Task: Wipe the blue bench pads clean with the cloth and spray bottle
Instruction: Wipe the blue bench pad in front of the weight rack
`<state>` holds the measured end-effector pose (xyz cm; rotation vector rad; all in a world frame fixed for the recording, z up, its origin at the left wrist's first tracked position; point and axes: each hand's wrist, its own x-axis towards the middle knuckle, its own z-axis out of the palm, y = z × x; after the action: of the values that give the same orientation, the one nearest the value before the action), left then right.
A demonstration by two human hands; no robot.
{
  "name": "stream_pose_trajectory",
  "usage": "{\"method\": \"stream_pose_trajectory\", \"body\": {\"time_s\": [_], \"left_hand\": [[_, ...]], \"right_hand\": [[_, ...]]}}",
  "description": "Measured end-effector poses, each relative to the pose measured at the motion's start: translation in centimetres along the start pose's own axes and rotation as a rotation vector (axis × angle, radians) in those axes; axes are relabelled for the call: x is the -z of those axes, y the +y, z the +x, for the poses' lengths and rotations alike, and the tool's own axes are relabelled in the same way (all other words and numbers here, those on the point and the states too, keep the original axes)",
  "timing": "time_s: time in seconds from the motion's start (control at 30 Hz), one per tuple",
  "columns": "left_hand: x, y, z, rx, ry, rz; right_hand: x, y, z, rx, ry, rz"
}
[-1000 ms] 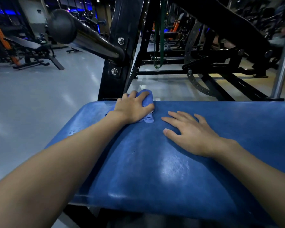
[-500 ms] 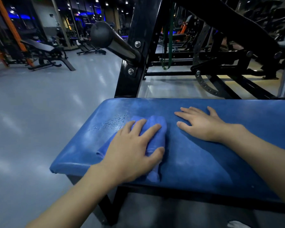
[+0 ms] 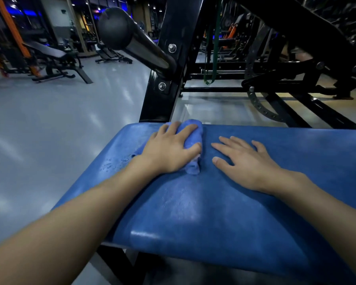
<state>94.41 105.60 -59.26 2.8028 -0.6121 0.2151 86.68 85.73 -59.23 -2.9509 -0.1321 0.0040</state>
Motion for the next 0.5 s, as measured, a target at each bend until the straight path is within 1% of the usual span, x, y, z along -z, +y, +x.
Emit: {"method": "stream_pose_trajectory", "body": {"time_s": [0.13, 0.23, 0.37, 0.5], "left_hand": [[-0.6, -1.0, 5.3, 0.025, 0.005, -0.017], [-0.9, -1.1, 5.9, 0.026, 0.026, -0.007], [-0.5, -1.2, 3.1, -0.004, 0.013, 0.018], [0.9, -0.7, -3.3, -0.036, 0.003, 0.041]], "right_hand": [[0.0, -0.1, -0.1, -0.001, 0.012, 0.004], [0.0, 0.0, -0.1, -0.001, 0.021, 0.02], [0.1, -0.1, -0.2, -0.005, 0.02, 0.022], [0.3, -0.2, -0.3, -0.018, 0.016, 0.017]]}}
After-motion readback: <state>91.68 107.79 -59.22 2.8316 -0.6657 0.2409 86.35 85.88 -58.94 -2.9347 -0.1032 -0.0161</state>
